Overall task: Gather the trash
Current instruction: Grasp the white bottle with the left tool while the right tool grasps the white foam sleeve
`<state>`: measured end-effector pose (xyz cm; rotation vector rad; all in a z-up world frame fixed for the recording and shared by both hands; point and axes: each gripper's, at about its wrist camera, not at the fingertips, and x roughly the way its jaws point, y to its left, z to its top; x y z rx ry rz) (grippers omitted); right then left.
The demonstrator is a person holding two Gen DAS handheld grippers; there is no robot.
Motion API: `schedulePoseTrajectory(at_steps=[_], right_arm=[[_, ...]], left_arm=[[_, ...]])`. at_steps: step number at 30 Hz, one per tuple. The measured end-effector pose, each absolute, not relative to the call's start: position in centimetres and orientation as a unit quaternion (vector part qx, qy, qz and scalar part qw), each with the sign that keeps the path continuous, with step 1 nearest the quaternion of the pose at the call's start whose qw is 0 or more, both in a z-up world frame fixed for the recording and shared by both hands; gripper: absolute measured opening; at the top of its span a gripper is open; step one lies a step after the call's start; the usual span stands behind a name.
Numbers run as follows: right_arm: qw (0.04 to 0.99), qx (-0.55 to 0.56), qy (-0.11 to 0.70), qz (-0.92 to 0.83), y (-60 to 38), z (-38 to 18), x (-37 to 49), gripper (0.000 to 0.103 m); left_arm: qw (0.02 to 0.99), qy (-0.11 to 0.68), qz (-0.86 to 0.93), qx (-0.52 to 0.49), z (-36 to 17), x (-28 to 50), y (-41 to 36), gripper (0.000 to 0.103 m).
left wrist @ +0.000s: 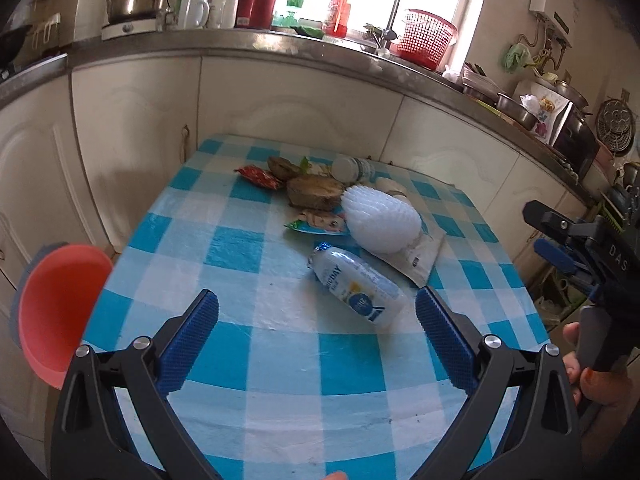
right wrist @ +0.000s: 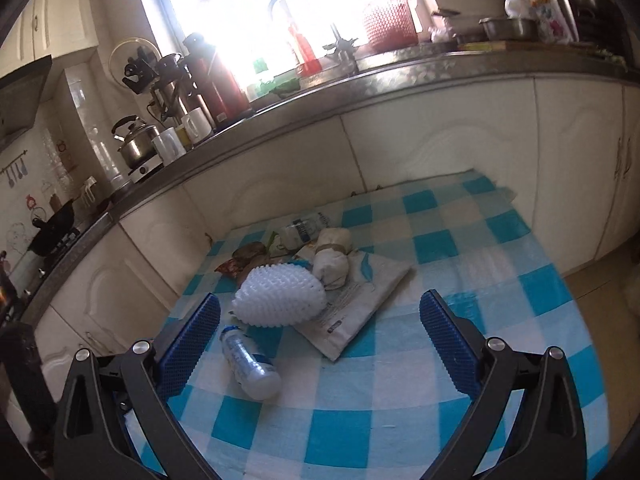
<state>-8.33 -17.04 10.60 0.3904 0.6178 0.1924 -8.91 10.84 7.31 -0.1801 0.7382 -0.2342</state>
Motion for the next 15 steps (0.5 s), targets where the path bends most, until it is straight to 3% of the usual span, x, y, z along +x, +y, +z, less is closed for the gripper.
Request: schedulePoseTrajectory(at_steps=[11, 15], right_arm=[[0.858, 0.284, 0.377, 0.201, -15.6, 8.1, -0.4, 0.099], [0.846, 0.284, 0.401, 0.205, -15.1, 7.0, 1.8, 0.098]], left_arm=[[0.880, 0.439, -0.139, -0.116, 3.0, -2.9, 7.6, 0.098], [0.873, 0.456, -0.140, -0.104, 2.3, -1.6, 6.6, 0.087]])
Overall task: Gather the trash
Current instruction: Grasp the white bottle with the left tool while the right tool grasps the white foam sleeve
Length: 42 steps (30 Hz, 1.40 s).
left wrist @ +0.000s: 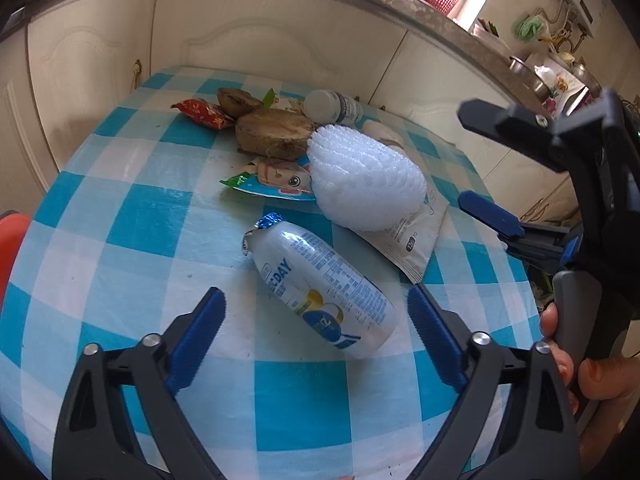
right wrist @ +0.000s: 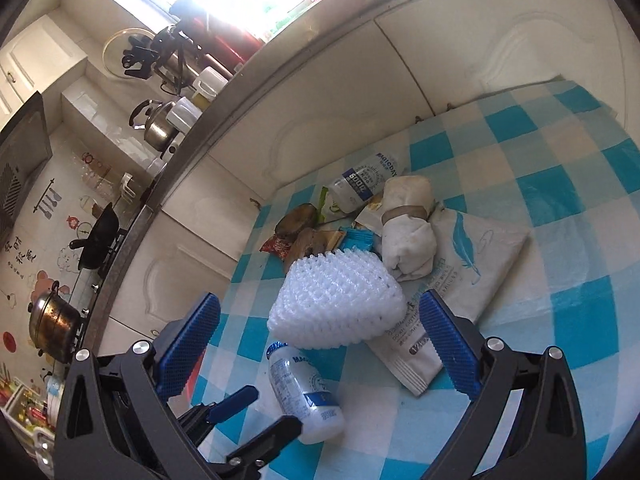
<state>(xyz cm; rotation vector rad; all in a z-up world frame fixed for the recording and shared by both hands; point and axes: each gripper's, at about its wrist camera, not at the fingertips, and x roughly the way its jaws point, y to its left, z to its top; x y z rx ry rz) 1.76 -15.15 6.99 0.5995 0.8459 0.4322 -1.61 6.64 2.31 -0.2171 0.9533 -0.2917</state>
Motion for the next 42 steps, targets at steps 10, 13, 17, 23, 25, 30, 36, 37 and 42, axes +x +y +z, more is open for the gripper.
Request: schedulePoseTrajectory(at_steps=[10, 13, 17, 23, 25, 30, 36, 37, 42], right_arm=[[0.832, 0.269, 0.443, 0.198, -13.8, 4.1, 4.5, 0.096], [0.827, 0.268, 0.456, 0.193, -13.4, 3.2, 5.2, 0.085], [0.822, 0.272, 0.463, 0.191, -13.3, 2.2, 5.7, 0.073], [0.828, 0.271, 0.453, 0.188, -13.2, 2.3, 5.3, 0.056], [0.829, 0.277, 0.448, 0.187, -13.4, 2.3, 5.0, 0.050], [0.835, 0.286, 0.435, 0.179, -13.6, 2.8, 3.9, 0.043], [0.839, 0.298, 0.418, 0.179, -13.7, 3.5, 2.5, 0.040], [0.841, 0.298, 0.415, 0.179, -13.6, 3.7, 2.2, 0.040], [0.848, 0.293, 0.402, 0.181, -13.3, 5.1, 1.3, 0.039]], left_arm=[[0.858, 0.482, -0.148, -0.093, 1.4, 0.1, 5.7, 0.061], [0.859, 0.481, -0.150, -0.095, 1.3, 0.1, 5.9, 0.059], [0.860, 0.477, -0.153, -0.101, 1.3, -0.1, 6.2, 0.057], [0.860, 0.472, -0.160, -0.113, 1.4, -0.4, 7.1, 0.052], [0.860, 0.469, -0.162, -0.117, 1.4, -0.3, 7.4, 0.051], [0.865, 0.457, -0.166, -0.125, 1.8, -0.8, 8.4, 0.049], [0.870, 0.442, -0.171, -0.134, 2.5, -1.4, 9.6, 0.047], [0.871, 0.439, -0.172, -0.136, 2.6, -1.5, 9.8, 0.047], [0.876, 0.427, -0.174, -0.145, 3.1, -2.2, 11.1, 0.046]])
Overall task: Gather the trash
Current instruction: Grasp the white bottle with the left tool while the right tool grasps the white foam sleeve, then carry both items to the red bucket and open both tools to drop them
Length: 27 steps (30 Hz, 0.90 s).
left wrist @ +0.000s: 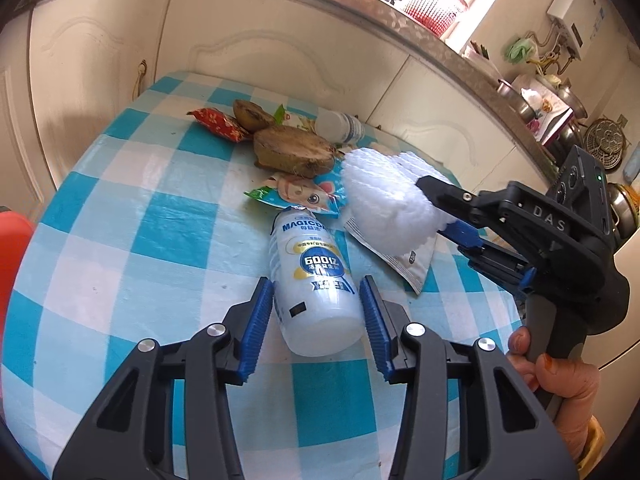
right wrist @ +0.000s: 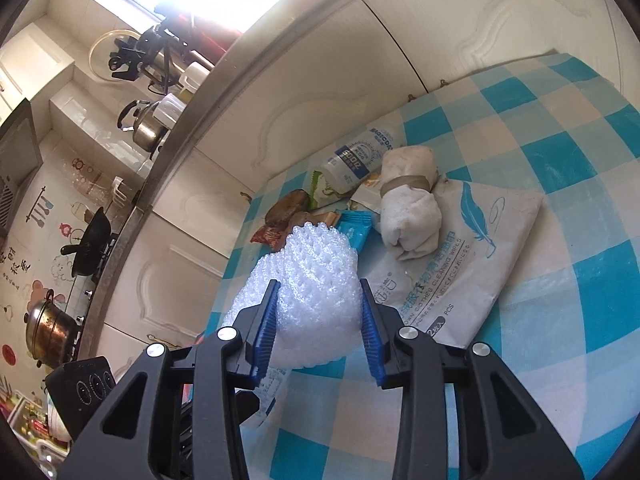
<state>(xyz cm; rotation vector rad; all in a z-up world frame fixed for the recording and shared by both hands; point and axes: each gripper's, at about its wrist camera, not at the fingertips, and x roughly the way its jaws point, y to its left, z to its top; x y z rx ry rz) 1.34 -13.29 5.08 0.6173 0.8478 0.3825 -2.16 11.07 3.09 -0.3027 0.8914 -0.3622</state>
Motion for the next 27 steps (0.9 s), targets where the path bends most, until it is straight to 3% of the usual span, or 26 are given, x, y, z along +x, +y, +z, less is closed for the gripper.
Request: schedulePoseTrajectory(at_steps=[14, 27], right_arm=[[0.841, 0.259, 0.411, 0.237, -7.2, 7.3, 1.3, 0.040], [0.796, 0.184, 0.453, 0.357, 8.6, 7.4, 2.9, 0.041]], left_arm=[[0.902, 0.375, -0.131, -0.170, 6.2, -5.3, 18.3, 0.046], [0.910, 0.362, 0.004, -0.203, 5.2, -8.3, 31.0, 0.046]])
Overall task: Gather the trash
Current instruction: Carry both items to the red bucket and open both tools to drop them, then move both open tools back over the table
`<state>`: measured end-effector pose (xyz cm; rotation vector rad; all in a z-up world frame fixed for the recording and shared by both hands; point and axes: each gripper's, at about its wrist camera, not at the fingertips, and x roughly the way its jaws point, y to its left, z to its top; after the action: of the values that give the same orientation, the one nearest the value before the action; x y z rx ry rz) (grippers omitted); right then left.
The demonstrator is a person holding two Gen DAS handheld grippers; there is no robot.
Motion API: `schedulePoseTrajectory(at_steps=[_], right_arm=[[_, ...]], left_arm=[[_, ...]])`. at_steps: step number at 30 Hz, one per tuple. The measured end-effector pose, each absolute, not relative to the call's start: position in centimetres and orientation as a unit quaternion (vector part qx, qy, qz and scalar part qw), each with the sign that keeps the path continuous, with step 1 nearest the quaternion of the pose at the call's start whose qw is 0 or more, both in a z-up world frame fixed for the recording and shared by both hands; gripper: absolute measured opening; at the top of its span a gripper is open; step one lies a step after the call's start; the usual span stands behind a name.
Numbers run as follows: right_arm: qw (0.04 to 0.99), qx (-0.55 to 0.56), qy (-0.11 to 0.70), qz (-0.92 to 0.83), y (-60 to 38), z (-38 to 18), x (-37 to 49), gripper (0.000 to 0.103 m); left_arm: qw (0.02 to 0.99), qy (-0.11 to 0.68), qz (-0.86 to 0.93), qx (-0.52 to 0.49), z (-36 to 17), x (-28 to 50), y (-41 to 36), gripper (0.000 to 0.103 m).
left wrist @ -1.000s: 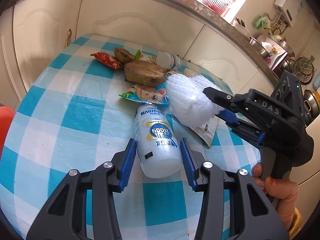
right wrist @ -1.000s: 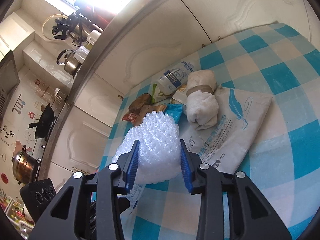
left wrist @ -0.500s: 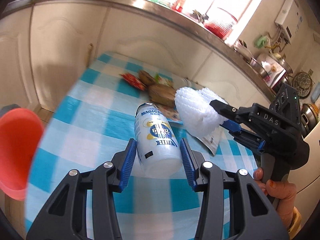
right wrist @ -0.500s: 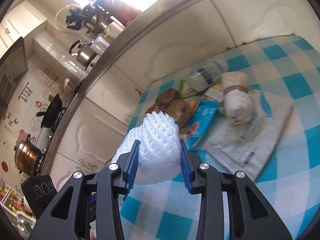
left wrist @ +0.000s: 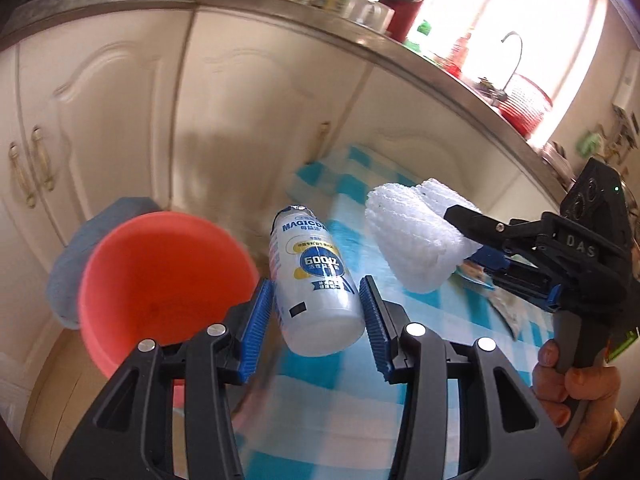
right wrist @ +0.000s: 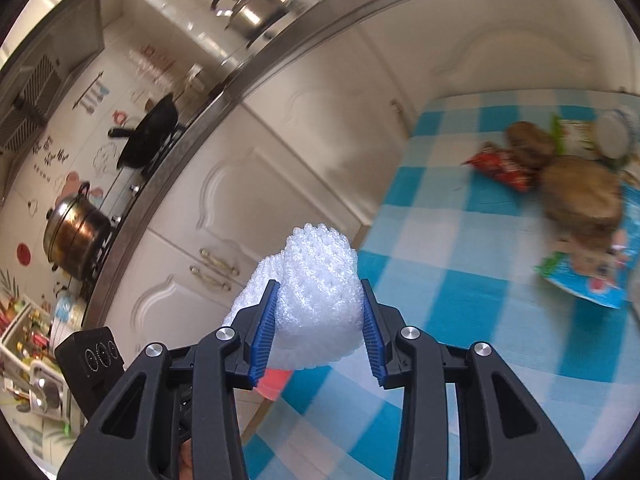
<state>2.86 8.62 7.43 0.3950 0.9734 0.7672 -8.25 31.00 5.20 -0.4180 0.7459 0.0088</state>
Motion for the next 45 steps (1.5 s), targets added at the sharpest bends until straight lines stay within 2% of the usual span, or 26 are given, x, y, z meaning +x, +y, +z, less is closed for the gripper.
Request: schedulePoseTrajectory(at_steps=[10, 18, 24, 27, 28, 30, 31, 34, 37, 45], right_arm=[[0.778, 0.089, 0.479, 0.398, 19.5, 5.7, 4.0, 0.042], [0.766, 0.047, 0.498, 0.404, 23.0, 3.3, 4.0, 0.043], [0.759, 0.031, 0.510, 0.403, 25.2, 2.2, 4.0, 0.048], [0.756, 0.024, 0.515, 0.403, 25.9, 1.7, 3.9, 0.061], [0.753, 0.023, 0.518, 0.406, 26.1, 1.6, 3.9, 0.068], [0.749, 0.023, 0.523, 0.407, 26.4, 1.3, 3.9, 0.073], [0.750, 0.020, 0.526, 0.402, 26.6, 1.1, 3.8, 0.079], [0.749, 0.030, 0.529, 0.398, 26.5, 1.1, 3.9, 0.081], [0.754, 0.049, 0.520, 0.399, 25.7, 2.0, 3.9, 0.085], [0.784, 0.101, 0.469, 0.395, 20.6, 5.5, 2.7, 0.089]], left_arm=[[0.891, 0.384, 0.089, -0.225, 1.4, -8.7, 38.1, 0.046], [0.877, 0.401, 0.110, -0.242, -1.4, -8.9, 40.9, 0.046], [0.868, 0.415, 0.119, -0.247, -2.7, -8.7, 41.4, 0.047], [0.863, 0.422, 0.122, -0.249, -3.5, -8.6, 41.8, 0.047], [0.862, 0.424, 0.125, -0.248, -3.8, -8.6, 41.9, 0.047], [0.863, 0.426, 0.127, -0.241, -4.2, -8.5, 41.9, 0.047], [0.864, 0.424, 0.131, -0.237, -4.3, -8.5, 41.9, 0.054], [0.868, 0.415, 0.147, -0.230, -4.3, -8.8, 42.2, 0.071], [0.874, 0.396, 0.162, -0.230, -4.0, -9.5, 42.9, 0.081], [0.890, 0.359, 0.175, -0.221, -0.9, -11.5, 43.5, 0.083]])
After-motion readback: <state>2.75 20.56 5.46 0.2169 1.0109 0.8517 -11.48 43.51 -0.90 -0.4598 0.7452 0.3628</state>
